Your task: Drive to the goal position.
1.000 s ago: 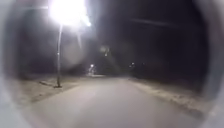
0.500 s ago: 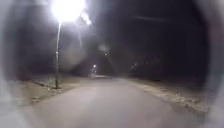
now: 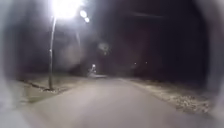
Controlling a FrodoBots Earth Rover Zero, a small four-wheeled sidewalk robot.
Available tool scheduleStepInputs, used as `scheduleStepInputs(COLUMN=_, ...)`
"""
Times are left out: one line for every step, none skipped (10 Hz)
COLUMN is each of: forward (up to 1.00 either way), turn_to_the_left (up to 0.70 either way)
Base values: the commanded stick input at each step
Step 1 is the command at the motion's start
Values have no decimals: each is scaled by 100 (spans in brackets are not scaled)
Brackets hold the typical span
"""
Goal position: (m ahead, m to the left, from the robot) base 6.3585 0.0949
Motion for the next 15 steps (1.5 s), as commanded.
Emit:
scheduleStepInputs(forward=85, turn_to_the_left=0)
scheduleStepInputs(forward=85, turn_to_the_left=0)
scheduleStepInputs(forward=85, turn_to_the_left=0)
scheduleStepInputs(forward=85, turn_to_the_left=0)
scheduleStepInputs(forward=85, turn_to_the_left=0)
scheduleStepInputs(forward=85, turn_to_the_left=0)
scheduleStepInputs(forward=85, turn_to_the_left=0)
scheduleStepInputs(forward=85, turn_to_the_left=0)
scheduleStepInputs(forward=85, turn_to_the_left=0)
scheduleStepInputs(forward=85, turn_to_the_left=0)
scheduleStepInputs(forward=85, turn_to_the_left=0)
scheduleStepInputs(forward=85, turn_to_the_left=0)
scheduleStepInputs(forward=85, turn_to_the_left=0)
scheduleStepInputs(forward=85, turn_to_the_left=0)
scheduleStepInputs(forward=85, turn_to_the_left=0)
